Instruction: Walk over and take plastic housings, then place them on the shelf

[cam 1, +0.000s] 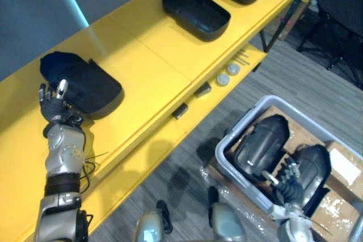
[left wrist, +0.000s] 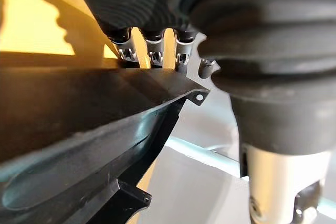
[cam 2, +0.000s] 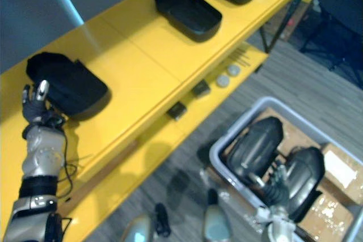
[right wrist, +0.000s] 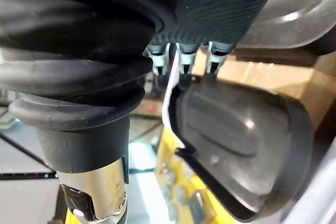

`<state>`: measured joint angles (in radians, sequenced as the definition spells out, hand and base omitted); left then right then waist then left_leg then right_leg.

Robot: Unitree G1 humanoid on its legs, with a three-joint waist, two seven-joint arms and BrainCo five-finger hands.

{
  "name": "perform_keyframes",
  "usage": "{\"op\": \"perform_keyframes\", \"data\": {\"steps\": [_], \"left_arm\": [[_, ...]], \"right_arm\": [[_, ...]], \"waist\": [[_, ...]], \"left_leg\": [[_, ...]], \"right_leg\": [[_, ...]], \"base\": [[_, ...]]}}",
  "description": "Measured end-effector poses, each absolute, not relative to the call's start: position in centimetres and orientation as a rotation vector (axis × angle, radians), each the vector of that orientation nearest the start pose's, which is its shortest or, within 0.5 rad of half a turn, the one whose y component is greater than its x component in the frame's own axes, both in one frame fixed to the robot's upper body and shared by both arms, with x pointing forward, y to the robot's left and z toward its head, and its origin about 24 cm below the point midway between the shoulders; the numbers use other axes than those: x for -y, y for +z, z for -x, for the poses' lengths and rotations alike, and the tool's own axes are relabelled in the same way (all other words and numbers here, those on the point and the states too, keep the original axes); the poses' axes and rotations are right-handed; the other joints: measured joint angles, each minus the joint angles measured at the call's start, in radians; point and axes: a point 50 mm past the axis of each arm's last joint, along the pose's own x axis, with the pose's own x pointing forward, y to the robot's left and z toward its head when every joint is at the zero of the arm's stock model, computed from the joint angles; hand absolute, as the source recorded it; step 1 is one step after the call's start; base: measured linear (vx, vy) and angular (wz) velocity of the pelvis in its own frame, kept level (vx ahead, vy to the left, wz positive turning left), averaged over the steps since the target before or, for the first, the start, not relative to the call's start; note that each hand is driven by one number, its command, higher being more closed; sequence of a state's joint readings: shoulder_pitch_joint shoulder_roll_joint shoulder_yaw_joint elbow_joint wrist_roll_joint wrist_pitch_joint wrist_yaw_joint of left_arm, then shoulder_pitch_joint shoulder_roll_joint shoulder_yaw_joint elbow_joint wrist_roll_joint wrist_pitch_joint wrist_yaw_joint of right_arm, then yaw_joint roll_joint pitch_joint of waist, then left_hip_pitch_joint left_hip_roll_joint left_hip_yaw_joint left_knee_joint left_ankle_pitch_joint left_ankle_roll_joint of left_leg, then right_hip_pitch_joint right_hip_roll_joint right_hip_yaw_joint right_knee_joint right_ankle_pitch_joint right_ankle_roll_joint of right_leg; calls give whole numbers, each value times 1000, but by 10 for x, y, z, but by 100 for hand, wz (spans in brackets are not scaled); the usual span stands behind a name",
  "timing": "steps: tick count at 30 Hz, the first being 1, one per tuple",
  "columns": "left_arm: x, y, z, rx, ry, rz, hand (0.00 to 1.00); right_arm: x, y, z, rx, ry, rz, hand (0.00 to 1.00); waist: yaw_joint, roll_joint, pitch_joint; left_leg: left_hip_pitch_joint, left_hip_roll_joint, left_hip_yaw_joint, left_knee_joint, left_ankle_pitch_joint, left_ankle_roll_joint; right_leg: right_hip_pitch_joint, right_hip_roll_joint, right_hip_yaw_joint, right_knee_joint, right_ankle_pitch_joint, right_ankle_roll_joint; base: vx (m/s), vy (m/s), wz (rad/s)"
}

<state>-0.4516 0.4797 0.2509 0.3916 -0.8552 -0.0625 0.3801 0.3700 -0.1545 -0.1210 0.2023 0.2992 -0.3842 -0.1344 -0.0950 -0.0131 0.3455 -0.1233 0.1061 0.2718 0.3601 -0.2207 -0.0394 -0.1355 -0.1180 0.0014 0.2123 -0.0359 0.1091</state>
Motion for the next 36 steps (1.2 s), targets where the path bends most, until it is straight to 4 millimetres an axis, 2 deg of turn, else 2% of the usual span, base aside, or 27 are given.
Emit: {"op": "perform_keyframes", "data": {"steps": [7, 20, 27, 30, 36], "left_arm": [[-302, 136, -323, 218, 582, 541, 0], [-284, 153, -340, 178, 474, 403, 0], [-270, 172, -351, 212, 423, 399, 0], [-269, 174, -352, 211, 448, 400, 0], [-279, 176, -348, 216, 632, 351, 0]], "right_arm": [[238, -33, -143, -156, -437, -78, 0], [231, -35, -143, -165, -414, -97, 0], [231, -29, -144, -140, -430, -117, 0], [228, -29, -145, -139, -420, -120, 0], [222, -30, -144, -132, -390, -132, 0]], "waist": [[1, -8, 5], [2, -17, 9], [0, -30, 19], [-3, -30, 19], [-2, -29, 19]], "left_leg": [[0, 0, 0, 2, 0, 0], [-19, 25, 16, 69, -38, 3], [-37, 43, 25, 103, -57, 2], [-35, 43, 28, 102, -57, 1], [-25, 41, 15, 98, -57, 0]], "right_leg": [[0, 5, 1, 1, 0, 0], [-6, 22, 25, 12, 2, 1], [-24, 32, 34, 25, 1, 0], [-25, 31, 36, 26, 0, -1], [-17, 30, 27, 43, -13, -2]], "base": [[0, 0, 0], [-17, 23, -5], [-3, 35, -6], [4, 21, -2], [-2, 5, 4]]}}
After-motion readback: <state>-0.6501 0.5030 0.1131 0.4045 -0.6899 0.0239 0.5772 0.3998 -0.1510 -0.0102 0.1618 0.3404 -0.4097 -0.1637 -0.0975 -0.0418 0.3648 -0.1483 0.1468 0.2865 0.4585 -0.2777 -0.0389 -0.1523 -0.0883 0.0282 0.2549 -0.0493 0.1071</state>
